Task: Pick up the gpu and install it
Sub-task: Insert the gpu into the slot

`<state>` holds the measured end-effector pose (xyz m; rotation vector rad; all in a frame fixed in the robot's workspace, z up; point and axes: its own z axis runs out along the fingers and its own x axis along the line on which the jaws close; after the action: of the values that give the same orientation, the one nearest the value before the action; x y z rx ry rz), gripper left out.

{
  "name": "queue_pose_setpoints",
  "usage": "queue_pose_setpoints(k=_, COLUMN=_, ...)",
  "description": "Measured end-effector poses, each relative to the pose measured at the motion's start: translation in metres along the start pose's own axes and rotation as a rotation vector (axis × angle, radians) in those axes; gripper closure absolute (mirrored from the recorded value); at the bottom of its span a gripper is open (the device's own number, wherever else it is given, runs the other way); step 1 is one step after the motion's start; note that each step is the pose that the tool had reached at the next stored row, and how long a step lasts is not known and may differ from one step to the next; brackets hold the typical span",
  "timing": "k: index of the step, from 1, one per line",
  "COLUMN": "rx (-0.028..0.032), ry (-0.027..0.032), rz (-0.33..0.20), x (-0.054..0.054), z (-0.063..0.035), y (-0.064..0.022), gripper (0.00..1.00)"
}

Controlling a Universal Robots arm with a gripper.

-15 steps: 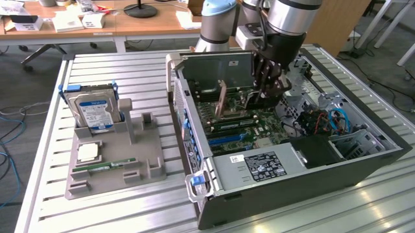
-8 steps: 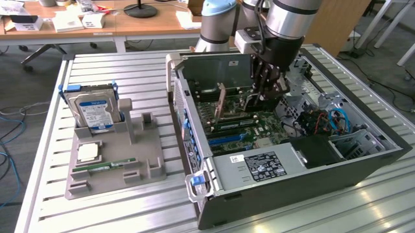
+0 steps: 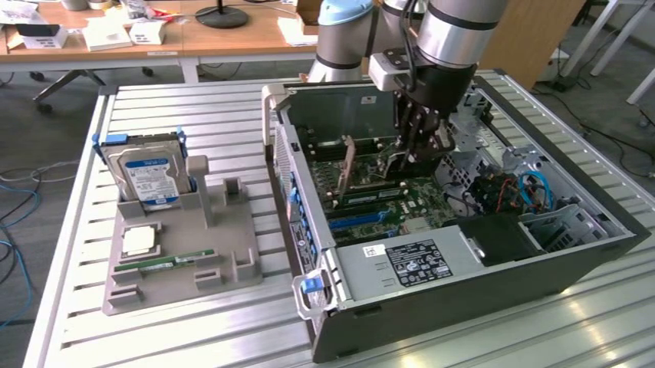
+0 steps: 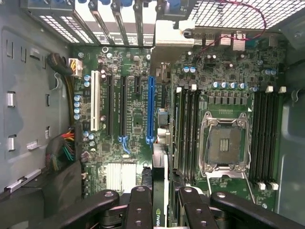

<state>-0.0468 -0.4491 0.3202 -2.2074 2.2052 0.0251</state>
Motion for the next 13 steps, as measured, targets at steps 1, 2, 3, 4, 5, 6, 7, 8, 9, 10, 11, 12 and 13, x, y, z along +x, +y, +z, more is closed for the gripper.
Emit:
queue_pose_setpoints(k=1, rx=0.0, ry=0.0006, rz=0.0, x=0.0, z=0.0008, y=0.0001, gripper=0.74)
queue_pose_setpoints(k=2, rx=0.0001, ry=0.0009, rz=0.0, x=0.0, z=0.0018, y=0.0002, gripper=0.74)
queue_pose_setpoints(k=3, rx=0.0, ry=0.0015, rz=0.0, x=0.0001, z=0.0026, y=0.0003, gripper=0.74)
queue_pose_setpoints(k=4, rx=0.0001, ry=0.0019, rz=0.0, x=0.0001, z=0.0034, y=0.0004, gripper=0.74)
queue_pose_setpoints(k=5, rx=0.0, ry=0.0023, rz=0.0, x=0.0001, z=0.004, y=0.0004, gripper=0.74)
queue_pose_setpoints(k=6, rx=0.0, ry=0.0026, rz=0.0, x=0.0001, z=0.0042, y=0.0004, gripper=0.74)
queue_pose_setpoints(k=7, rx=-0.0001, ry=0.0026, rz=0.0, x=0.0001, z=0.0042, y=0.0004, gripper=0.74)
queue_pose_setpoints(k=8, rx=-0.0001, ry=0.0027, rz=0.0, x=0.0001, z=0.0042, y=0.0004, gripper=0.74)
queue_pose_setpoints(k=9, rx=0.0, ry=0.0026, rz=0.0, x=0.0001, z=0.0042, y=0.0005, gripper=0.74)
queue_pose_setpoints(k=10, rx=0.0, ry=0.0025, rz=0.0, x=0.0001, z=0.0043, y=0.0005, gripper=0.74)
queue_pose_setpoints(k=11, rx=0.0, ry=0.0025, rz=0.0, x=0.0001, z=0.0043, y=0.0006, gripper=0.74)
queue_pose_setpoints(k=12, rx=0.0001, ry=0.0023, rz=0.0, x=0.0001, z=0.0044, y=0.0011, gripper=0.74)
queue_pose_setpoints(k=13, rx=0.0003, ry=0.0023, rz=0.0, x=0.0001, z=0.0044, y=0.0017, gripper=0.74)
